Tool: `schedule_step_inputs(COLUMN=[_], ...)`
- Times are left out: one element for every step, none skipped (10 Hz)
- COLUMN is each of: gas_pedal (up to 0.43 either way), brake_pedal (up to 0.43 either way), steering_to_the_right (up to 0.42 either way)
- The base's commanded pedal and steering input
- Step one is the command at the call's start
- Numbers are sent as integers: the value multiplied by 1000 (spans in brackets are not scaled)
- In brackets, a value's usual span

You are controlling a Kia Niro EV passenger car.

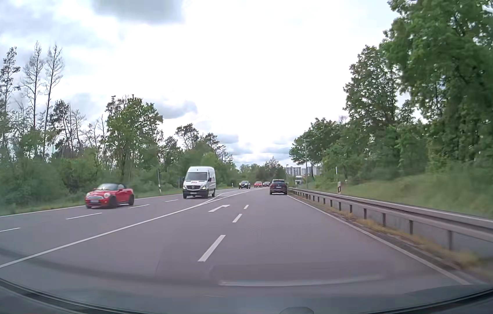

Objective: Follow the waypoints while adhering to traffic rules and regulations

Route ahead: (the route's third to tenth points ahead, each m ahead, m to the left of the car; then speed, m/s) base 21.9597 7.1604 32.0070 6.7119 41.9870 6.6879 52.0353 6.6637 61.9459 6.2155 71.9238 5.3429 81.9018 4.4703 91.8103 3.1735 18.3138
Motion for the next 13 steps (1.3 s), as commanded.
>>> schedule_step_inputs(gas_pedal=[110,98,87,59,28,0,0,0,0,0,0,0,0], brake_pedal=[0,0,0,0,0,0,0,0,0,0,0,0,0], steering_to_the_right=[-9,-9,-9,-9,-9,-9,-9,-8,-8,-7,-5,-5,-5])
